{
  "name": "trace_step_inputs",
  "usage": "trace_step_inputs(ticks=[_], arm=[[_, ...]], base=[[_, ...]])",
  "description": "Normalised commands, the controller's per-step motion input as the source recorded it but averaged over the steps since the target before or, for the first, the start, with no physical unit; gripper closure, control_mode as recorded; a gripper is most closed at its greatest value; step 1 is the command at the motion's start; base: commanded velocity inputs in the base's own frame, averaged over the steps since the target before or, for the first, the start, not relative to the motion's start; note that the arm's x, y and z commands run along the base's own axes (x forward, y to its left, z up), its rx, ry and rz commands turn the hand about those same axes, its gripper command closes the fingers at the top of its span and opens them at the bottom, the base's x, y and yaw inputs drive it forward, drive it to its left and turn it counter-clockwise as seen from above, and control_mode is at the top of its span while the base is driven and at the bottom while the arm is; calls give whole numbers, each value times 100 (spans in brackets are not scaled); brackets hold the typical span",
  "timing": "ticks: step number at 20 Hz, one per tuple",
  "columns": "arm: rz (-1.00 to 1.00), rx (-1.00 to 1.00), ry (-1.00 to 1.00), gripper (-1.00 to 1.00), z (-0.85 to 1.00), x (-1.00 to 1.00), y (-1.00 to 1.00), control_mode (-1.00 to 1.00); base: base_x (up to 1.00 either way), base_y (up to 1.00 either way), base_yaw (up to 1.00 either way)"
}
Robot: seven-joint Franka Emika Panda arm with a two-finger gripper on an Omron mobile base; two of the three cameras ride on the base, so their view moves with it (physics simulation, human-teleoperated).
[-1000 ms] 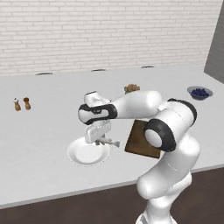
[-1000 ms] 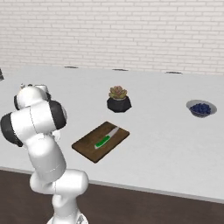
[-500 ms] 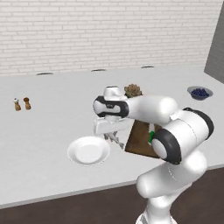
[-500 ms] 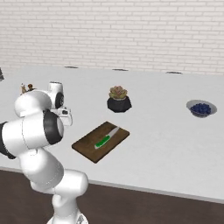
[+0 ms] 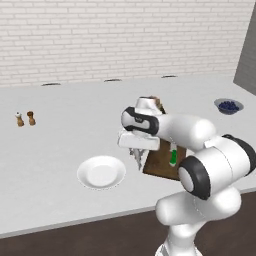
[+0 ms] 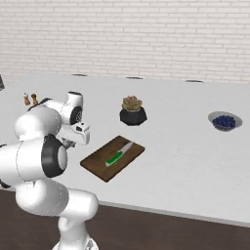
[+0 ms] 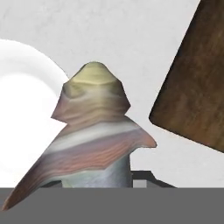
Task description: Pick up the knife from the drawer and place it on the cutting board. Then place the meat from the plate to the cutting board.
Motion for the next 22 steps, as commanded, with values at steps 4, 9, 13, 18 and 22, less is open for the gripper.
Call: trace_step_inputs(ticks=[4,9,13,18,22], arm=[[-33,-11,0,100,3,0,-42,-100],[-28,-21,1,100,0,2,-53,-100],[-11,-12,6,100,0,0,-61,-100],[-5,-15,10,100,3,11,-49,-100],[-2,-7,5,100,0,36,-36,-100]], base=[[0,0,0],[0,0,0],[0,0,0],[0,0,0],[0,0,0]])
